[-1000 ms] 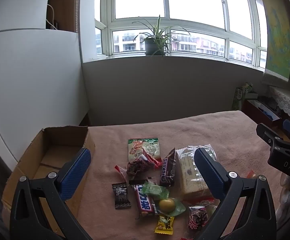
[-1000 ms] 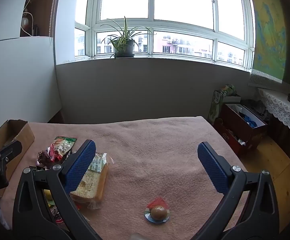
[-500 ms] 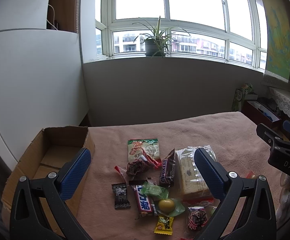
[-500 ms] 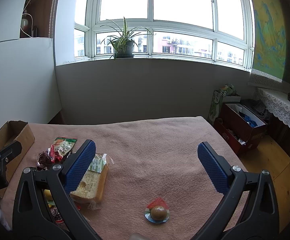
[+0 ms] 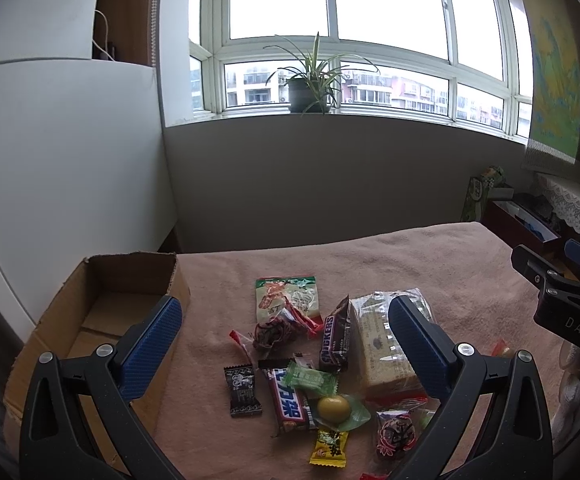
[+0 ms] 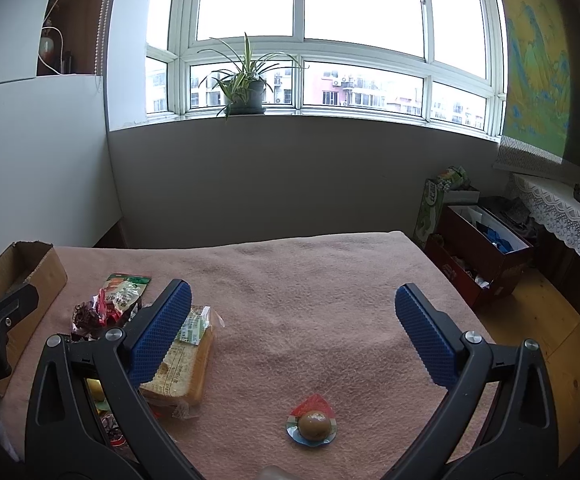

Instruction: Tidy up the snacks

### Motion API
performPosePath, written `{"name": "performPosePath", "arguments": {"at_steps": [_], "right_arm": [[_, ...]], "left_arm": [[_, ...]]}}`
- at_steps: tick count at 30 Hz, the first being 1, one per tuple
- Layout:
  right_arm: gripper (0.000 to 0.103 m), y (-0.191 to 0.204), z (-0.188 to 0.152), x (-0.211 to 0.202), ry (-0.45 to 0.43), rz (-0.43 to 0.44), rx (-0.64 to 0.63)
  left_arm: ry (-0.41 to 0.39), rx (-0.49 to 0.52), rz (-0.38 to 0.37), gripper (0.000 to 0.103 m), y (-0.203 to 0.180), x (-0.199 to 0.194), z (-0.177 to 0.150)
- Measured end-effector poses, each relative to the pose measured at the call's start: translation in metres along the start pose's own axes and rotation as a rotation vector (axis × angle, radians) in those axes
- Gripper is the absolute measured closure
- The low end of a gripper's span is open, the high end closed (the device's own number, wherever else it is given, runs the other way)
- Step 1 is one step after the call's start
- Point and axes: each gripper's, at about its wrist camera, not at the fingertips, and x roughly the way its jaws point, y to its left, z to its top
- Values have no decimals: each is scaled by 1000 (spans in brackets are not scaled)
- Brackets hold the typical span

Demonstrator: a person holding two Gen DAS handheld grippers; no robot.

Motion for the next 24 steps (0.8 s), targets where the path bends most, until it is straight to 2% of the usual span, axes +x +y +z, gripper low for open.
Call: {"name": "performPosePath", "arguments": {"at_steps": [24], "right_arm": [[0, -1, 2, 2, 15, 9, -3]], "left_arm": [[-6, 8, 0, 0, -2, 0, -1]]}}
